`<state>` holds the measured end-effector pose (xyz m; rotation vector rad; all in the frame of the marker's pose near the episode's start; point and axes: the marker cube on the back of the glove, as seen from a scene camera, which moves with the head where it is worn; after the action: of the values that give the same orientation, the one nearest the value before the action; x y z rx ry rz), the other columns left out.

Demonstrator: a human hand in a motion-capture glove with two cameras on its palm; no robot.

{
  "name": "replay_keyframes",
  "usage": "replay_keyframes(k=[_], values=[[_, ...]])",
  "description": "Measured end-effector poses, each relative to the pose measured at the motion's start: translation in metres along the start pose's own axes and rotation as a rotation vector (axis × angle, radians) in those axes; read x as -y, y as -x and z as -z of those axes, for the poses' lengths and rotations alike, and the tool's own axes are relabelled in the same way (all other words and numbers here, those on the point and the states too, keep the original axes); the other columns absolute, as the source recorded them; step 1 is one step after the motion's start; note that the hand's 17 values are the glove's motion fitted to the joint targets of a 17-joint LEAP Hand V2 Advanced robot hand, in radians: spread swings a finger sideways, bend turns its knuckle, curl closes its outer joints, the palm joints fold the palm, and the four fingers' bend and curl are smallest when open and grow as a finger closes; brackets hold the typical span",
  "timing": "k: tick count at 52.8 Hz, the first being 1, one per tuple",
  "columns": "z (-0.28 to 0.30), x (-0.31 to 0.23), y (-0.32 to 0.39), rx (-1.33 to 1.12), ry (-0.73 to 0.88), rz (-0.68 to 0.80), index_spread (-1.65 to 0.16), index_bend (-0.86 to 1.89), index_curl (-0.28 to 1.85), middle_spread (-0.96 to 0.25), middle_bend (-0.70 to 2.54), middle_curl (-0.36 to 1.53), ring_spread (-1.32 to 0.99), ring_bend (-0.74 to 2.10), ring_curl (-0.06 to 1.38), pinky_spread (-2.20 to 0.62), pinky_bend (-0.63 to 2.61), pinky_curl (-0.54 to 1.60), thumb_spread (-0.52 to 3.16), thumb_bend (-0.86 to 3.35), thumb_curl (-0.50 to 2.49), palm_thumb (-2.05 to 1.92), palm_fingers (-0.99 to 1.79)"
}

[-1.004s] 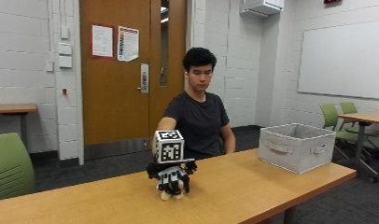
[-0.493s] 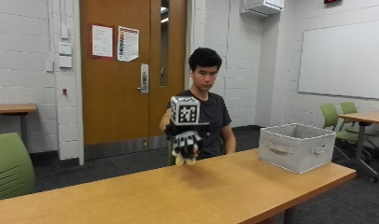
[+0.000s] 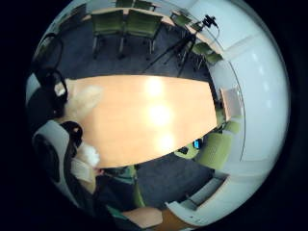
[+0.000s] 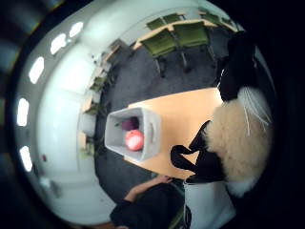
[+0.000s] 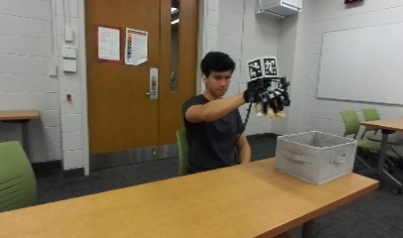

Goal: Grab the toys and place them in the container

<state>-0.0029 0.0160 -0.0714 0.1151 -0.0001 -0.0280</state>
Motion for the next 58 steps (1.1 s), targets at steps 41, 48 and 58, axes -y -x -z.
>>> replay_keyframes(k=[41,48,58], values=[[-0.057,0.041,0.231,-0.03,0.081,0.433,-0.38,-0.09,0.34,-0.46,0.39,0.74,-0.42,0.93,0.47,-0.43,1.02,0.41,1.0,-0.24,0.69,0.03,0.78],[-0.051,-0.009,0.267,-0.033,0.094,0.487,-0.37,0.09,0.32,-0.36,0.28,0.7,-0.32,0.78,0.45,-0.33,1.17,0.45,0.99,-0.17,0.52,-0.21,0.37],[-0.04,-0.016,0.195,-0.073,0.064,0.369,-0.38,0.18,0.32,-0.27,0.3,0.67,-0.28,0.68,0.36,-0.23,1.08,0.39,1.0,-0.14,0.35,-0.2,0.29]])
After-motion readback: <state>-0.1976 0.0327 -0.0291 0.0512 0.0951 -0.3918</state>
